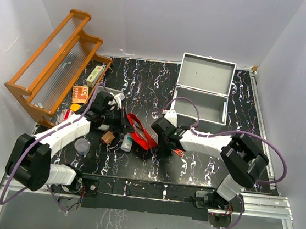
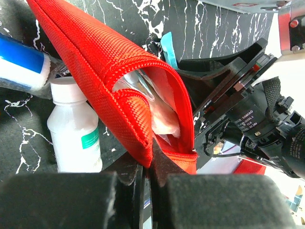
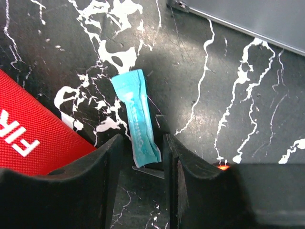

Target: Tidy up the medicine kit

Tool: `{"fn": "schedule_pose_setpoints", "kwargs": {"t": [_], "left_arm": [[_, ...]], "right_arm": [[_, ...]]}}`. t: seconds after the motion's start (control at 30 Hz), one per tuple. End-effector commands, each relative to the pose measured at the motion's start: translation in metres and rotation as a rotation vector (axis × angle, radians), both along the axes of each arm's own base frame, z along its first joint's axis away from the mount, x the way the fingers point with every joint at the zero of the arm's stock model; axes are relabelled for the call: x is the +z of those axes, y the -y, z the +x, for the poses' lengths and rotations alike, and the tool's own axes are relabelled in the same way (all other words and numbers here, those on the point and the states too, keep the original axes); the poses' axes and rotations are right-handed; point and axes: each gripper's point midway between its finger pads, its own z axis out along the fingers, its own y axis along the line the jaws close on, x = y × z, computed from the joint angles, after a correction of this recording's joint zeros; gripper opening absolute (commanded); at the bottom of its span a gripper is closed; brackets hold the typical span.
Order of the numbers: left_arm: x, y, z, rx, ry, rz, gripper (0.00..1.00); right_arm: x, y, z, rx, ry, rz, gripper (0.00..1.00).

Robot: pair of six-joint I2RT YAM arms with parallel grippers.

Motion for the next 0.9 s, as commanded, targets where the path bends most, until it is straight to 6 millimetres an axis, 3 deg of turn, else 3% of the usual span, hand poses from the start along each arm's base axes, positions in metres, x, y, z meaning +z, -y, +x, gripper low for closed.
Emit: {"fn": "schedule_pose_setpoints", "kwargs": {"t": [0.0,0.23,0.43,0.57,0.87], "left_arm": [[0.024,0.008,0.001,-0.043,0.048,-0.046,0.0],[0.024,0.009,0.002,-0.051,0.045,-0.048,0.0],[0.024,0.011,0.0,-0.068,0.05,-0.06,0.0],[0.027,0.014,-0.002,-0.101,0.074,-0.084,0.0],[0.04,0.026,-0.006,-0.18,0.152,-0.183,0.0]], "right_arm": [[0.0,-0.013,0.012,0.023,0.022,0.036,0.34],[-0.009,-0.013,0.009,0.029,0.003,0.026,0.15],[0.005,-0.015,0.013,0.032,0.031,0.043,0.06],[0.033,-0.021,0.018,0.051,0.081,0.098,0.05],[0.137,-0.046,0.02,0.141,0.237,0.34,0.06]]}}
